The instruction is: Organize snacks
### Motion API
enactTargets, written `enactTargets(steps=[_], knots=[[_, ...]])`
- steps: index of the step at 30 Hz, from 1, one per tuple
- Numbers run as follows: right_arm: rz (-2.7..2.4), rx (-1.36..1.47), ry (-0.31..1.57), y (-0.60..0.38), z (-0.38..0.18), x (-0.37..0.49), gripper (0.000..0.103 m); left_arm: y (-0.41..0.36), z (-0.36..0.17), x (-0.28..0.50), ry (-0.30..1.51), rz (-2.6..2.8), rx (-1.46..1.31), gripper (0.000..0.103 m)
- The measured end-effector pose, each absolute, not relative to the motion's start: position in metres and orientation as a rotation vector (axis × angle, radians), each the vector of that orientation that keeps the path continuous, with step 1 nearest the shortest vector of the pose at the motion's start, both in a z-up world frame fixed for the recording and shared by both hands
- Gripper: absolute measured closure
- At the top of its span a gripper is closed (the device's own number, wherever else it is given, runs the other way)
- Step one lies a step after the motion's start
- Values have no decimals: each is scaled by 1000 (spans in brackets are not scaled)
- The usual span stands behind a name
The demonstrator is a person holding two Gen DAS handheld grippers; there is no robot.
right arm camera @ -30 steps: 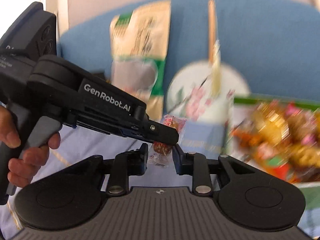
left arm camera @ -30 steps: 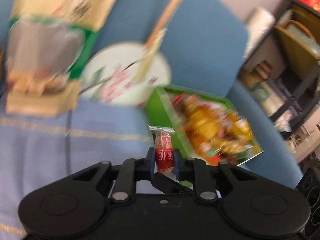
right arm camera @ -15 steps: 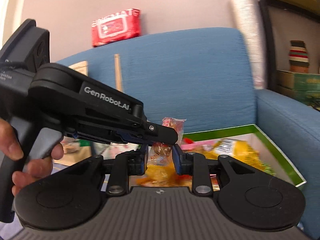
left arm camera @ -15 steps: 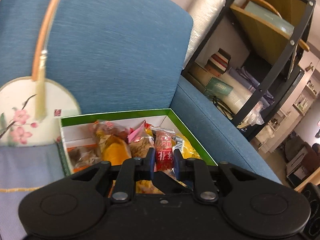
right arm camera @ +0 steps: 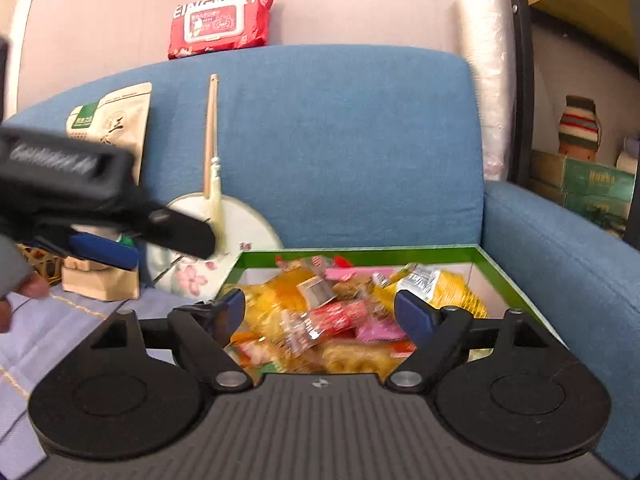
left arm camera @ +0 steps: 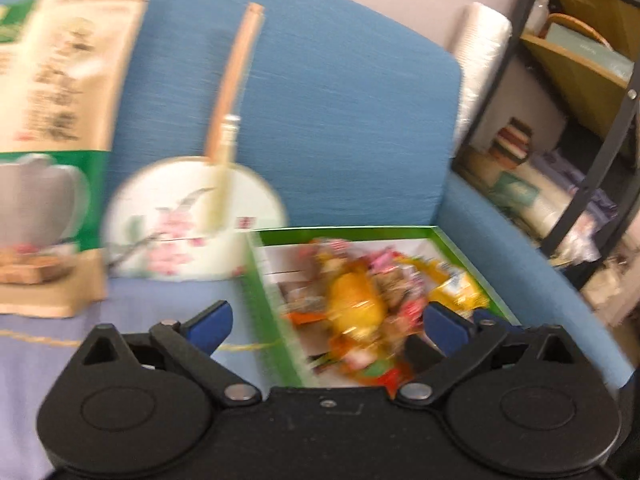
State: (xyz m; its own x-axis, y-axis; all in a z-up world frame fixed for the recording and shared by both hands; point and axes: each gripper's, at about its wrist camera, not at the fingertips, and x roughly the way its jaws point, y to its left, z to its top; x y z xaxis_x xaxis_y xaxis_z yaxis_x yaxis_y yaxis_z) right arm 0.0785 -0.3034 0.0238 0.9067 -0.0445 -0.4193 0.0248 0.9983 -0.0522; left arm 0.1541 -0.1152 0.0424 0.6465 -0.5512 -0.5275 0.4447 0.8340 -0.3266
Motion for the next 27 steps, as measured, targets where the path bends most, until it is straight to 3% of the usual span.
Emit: enactTargets(steps=[12, 27], knots=[[-291, 21, 548, -281, 8, -11, 0, -77, 14, 59, 708, -406, -92, 0], [-351, -51, 540, -273, 24, -32, 0, -83, 18, 38, 693, -304, -58, 0]])
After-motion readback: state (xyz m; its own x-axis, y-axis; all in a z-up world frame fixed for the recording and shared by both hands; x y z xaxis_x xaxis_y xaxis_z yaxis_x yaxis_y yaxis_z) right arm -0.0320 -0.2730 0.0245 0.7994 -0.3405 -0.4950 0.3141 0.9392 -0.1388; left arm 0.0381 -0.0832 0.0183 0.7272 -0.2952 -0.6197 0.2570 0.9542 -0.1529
